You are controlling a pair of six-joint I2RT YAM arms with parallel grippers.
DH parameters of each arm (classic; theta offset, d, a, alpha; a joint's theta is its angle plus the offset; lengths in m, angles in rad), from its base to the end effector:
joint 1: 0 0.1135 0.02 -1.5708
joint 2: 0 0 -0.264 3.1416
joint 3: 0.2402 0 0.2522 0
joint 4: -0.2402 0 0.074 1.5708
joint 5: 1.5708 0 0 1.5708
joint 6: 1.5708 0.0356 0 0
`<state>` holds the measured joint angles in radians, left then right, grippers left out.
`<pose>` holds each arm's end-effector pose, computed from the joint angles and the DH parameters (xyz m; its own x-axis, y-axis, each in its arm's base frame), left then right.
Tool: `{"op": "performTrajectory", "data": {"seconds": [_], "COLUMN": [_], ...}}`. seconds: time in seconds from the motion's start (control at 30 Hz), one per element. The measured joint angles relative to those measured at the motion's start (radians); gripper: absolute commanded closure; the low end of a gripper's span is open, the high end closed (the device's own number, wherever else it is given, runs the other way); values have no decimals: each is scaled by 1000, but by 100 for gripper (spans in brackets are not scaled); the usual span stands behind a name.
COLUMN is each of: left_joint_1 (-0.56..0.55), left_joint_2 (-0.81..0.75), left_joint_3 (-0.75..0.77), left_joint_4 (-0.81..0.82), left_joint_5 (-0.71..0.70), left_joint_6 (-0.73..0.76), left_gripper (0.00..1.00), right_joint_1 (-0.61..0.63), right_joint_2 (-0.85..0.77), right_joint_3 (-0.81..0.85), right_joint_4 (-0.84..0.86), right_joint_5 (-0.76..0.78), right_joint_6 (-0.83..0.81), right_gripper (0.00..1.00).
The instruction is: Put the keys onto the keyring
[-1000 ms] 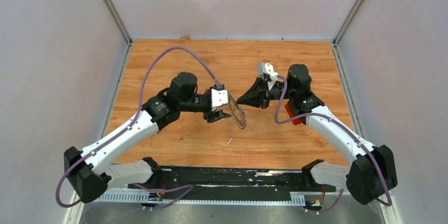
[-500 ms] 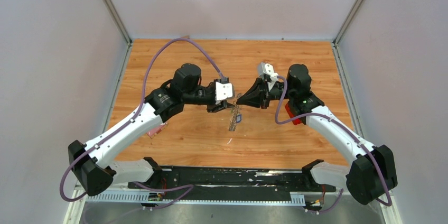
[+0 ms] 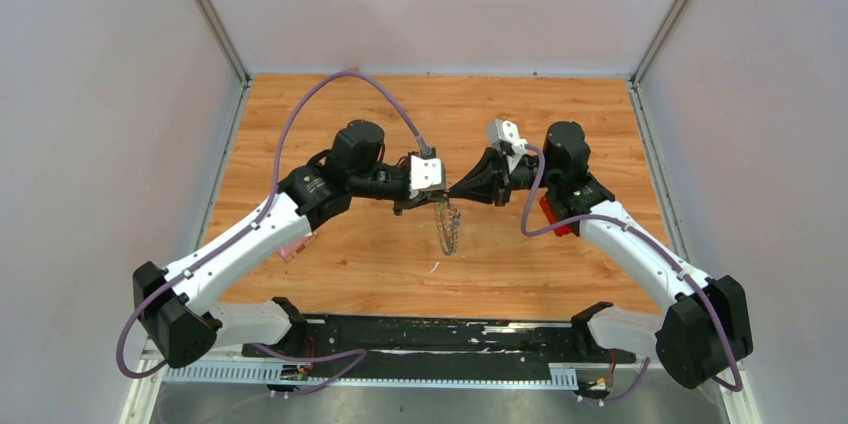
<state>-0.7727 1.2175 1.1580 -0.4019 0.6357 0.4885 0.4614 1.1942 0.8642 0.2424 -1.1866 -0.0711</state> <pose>0.1776 -0.2027 0.3608 0.1608 0.3706 -0.9148 0.9818 0.0352 0.1868 0.2191 0.1458 0.3287 -0.0075 -0.0335 -0.9994 -0.9969 -0.0781 0.0101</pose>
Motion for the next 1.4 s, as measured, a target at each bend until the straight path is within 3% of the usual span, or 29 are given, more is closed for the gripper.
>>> {"op": "performTrajectory", "data": {"seconds": [0.1,0.17,0.33,0.47,0.57,0.6,1.0,1.4], "left_joint_1": [0,1,3,-1,-17,-22,-78,-98], "left_joint_2": [4,8,24,50,106,121,394,520], "left_joint_3": [0,0,13,68,179,209,688,863], "left_joint_4": [0,0,-13,-98,-239,-274,-842,-1121], "left_joint_5": [3,4,6,-13,-79,-101,-418,-587], "left_joint_6": [-4,-10,-19,-10,18,24,18,34], "left_gripper": [88,100,100,100,100,100,100,100], "right_joint_1": [0,0,0,0,0,0,0,-48], "right_joint_2": [0,0,0,-11,-21,-25,-34,-63], "right_joint_3": [0,0,0,3,14,16,18,18], "right_joint_4": [-2,-8,-29,-85,-143,-158,-198,-163], "right_joint_5": [0,-2,-3,17,50,61,137,226], "right_joint_6": [-2,-3,-22,-98,-167,-186,-203,-102], "right_gripper": [100,100,98,78,57,55,45,40]}}
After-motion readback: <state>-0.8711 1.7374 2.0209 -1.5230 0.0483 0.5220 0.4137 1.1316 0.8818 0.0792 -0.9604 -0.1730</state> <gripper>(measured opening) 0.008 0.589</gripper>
